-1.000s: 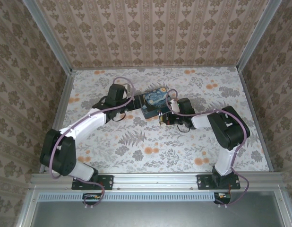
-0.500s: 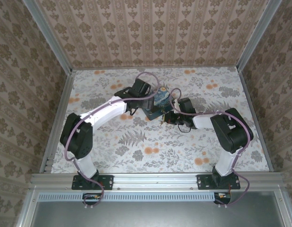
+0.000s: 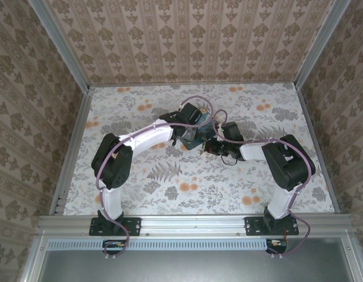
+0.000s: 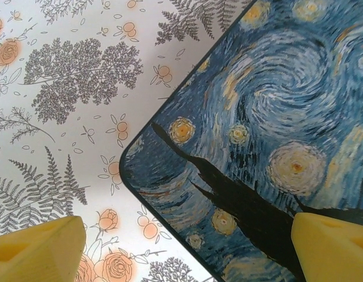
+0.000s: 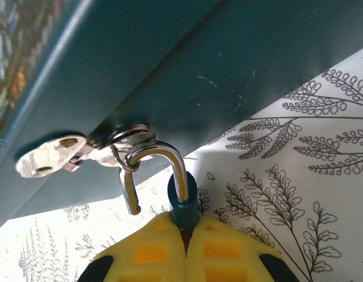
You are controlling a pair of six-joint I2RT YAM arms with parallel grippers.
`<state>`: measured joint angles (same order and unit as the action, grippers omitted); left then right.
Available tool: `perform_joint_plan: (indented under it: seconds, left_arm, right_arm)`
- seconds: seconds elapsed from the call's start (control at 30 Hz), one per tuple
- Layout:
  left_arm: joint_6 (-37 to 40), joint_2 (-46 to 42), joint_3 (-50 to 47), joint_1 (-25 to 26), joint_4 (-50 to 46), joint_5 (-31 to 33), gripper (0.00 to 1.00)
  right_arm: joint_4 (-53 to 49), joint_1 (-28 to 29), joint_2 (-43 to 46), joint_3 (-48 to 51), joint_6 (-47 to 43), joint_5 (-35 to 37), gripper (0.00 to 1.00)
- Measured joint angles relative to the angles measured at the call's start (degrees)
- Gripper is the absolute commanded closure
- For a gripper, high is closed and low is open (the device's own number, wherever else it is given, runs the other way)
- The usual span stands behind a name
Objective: Unlock the padlock with the key
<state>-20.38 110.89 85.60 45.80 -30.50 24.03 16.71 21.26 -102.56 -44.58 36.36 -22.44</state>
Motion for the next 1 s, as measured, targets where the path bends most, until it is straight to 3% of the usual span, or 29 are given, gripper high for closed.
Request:
perform_joint_plan:
  seconds: [0.4,0.7,1.0]
  left_arm:
    - [0.7,1.3,0.4,2.6,0.4,4.5,0.08]
    - [0.6,1.7,-0.5,3.5,3.1,5.4,0.08]
    - [0.5,1.7,-1.8,3.7,6.0,5.8,0.1]
  right_arm:
    - [6.0,-1.0,0.1,2.7,7.3,-0.7,1.0]
    - [10.5,-2.9,-0.2,3.5,14.6,-2.3,1.0]
    - [11.4,-4.4,-1.8,1.9,16.4,-4.0,1.0]
